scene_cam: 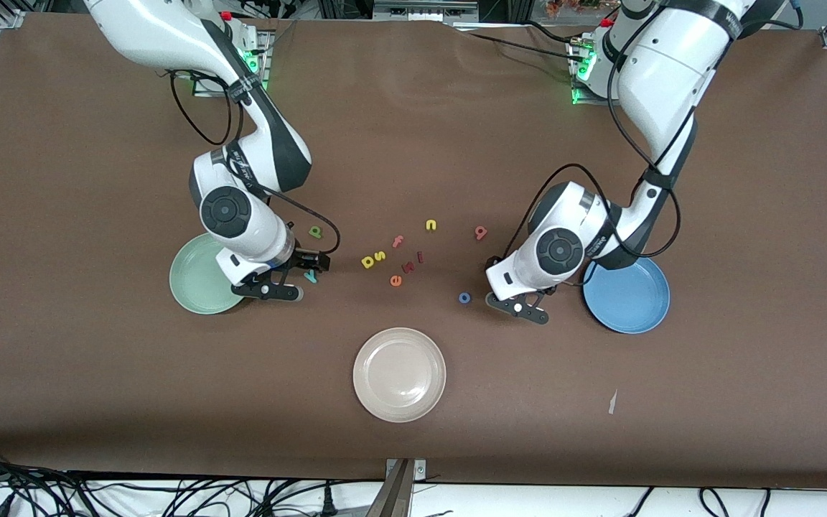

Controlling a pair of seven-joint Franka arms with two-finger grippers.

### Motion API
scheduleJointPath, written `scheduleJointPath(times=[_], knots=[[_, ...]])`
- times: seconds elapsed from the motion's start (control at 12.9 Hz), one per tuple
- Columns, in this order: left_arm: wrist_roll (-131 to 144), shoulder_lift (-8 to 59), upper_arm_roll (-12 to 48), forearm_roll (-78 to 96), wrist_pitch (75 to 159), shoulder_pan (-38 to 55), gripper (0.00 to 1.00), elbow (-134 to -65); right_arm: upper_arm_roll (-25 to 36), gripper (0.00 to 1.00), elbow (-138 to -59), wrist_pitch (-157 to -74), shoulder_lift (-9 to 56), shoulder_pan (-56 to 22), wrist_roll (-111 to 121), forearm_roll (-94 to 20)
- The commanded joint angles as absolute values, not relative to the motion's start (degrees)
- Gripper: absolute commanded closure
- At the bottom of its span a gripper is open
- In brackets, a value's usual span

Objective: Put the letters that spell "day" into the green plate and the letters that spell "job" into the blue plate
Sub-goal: 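Grasp teal letters with both grippers, left taking l, right taking y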

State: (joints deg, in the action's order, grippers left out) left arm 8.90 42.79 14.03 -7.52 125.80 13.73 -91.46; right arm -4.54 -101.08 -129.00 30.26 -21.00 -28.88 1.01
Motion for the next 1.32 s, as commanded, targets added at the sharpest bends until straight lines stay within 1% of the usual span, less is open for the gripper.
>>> scheduleJointPath(times=[0.0,0.16,0.23,0.39,0.54,0.62,0.78,0.85,1.01,1.09,1.24], knots=[[9.3,43.7,13.4,-10.0,126.9,14.5,0.0,-91.1,-4.8,0.0,-109.7,-135.8,26.5,-21.2,-27.5,6.7],[9.3,44.4,13.4,-13.3,127.3,14.5,0.03,-91.2,-4.8,0.01,-114.2,-141.9,26.2,-21.2,-27.5,10.7],[9.4,44.6,13.4,-13.7,127.3,14.5,0.11,-91.2,-4.8,0.01,-114.6,-143.9,26.8,-21.2,-27.5,11.7],[9.3,45.1,13.4,-13.8,127.8,14.6,0.24,-91.2,-4.8,0.01,-114.5,-146.3,28.0,-21.2,-27.5,15.0],[9.4,45.5,13.4,-13.8,128.1,14.6,0.25,-91.1,-4.8,0.02,-114.6,-148.8,29.4,-21.2,-27.5,15.7],[9.3,45.5,13.4,-13.8,128.1,14.6,0.27,-91.1,-4.8,0.02,-114.5,-149.9,30.1,-21.3,-27.5,15.8],[9.3,45.4,13.4,-13.8,128.1,14.7,0.59,-91.1,-4.8,0.05,-114.2,-152.4,31.9,-21.3,-27.6,17.0],[9.3,45.4,13.4,-14.2,128.1,14.7,0.72,-91.1,-4.8,0.06,-114.1,-153.3,32.7,-21.4,-27.6,17.2],[9.3,45.4,13.4,-17.0,128.1,14.7,0.82,-91.0,-4.8,0.08,-114.0,-153.7,33.4,-21.8,-27.7,17.3],[9.3,45.3,13.4,-17.1,128.1,14.7,0.83,-91.0,-4.8,0.08,-114.0,-153.8,33.6,-22.0,-27.7,17.3],[9.2,45.1,13.4,-17.1,127.9,14.6,0.83,-90.9,-4.8,0.13,-114.0,-153.8,33.7,-22.0,-27.8,17.2]])
